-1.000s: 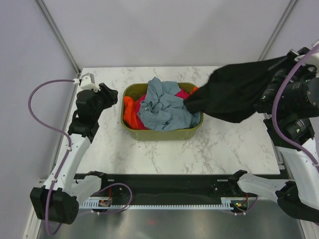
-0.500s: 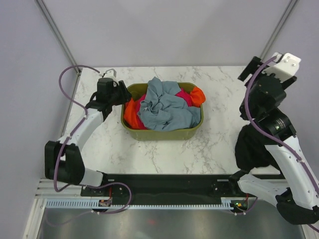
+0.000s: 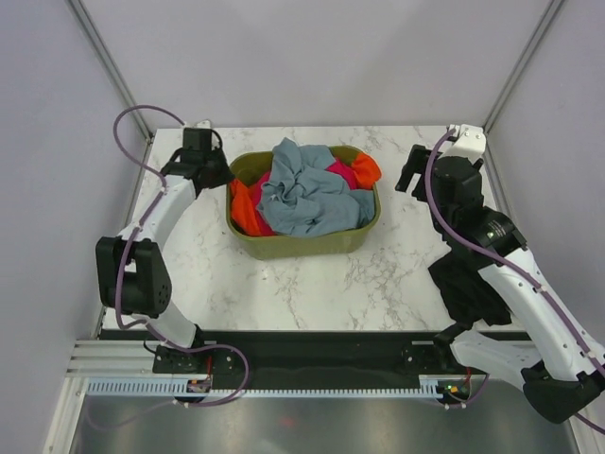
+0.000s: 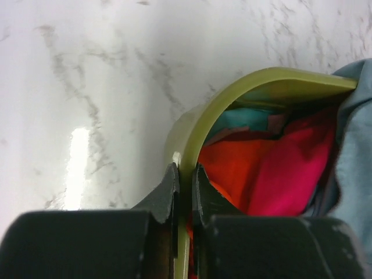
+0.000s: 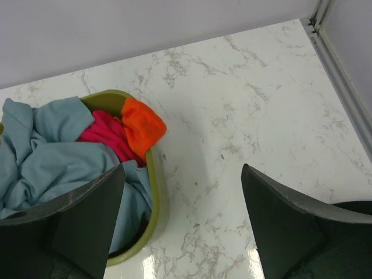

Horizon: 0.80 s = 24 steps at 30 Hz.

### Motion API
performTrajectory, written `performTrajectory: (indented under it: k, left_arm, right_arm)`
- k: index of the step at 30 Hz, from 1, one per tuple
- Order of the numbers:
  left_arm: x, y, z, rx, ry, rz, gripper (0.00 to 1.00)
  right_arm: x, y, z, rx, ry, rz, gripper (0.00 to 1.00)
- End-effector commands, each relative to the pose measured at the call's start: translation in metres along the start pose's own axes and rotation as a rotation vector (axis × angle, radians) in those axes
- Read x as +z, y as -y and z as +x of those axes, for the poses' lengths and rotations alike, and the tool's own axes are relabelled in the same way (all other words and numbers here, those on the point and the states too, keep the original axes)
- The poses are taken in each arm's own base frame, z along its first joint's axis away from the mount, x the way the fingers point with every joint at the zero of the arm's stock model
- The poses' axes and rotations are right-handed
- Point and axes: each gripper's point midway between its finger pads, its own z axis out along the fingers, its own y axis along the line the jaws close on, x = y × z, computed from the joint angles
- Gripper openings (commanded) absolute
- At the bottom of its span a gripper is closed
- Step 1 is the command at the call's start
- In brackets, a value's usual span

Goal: Fold and stack the t-shirts

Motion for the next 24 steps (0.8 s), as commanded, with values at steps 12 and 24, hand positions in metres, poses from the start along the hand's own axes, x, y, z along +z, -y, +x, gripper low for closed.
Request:
performTrajectory:
  k: [12,24]
  left_arm:
    - [-0.126,-0.230,-0.003,-0.711,0.276,-0.504,0.02]
    - [-0.129,-0.255,0.017,-1.440,0.603,-0.393,0.02]
  right_arm:
    - [0.017,-0.032,0.048,-0.029,-0.133,-0.147,0.90]
    - [0.013,-0.037,0.092,-0.077,-0.229,-0.238,0.91]
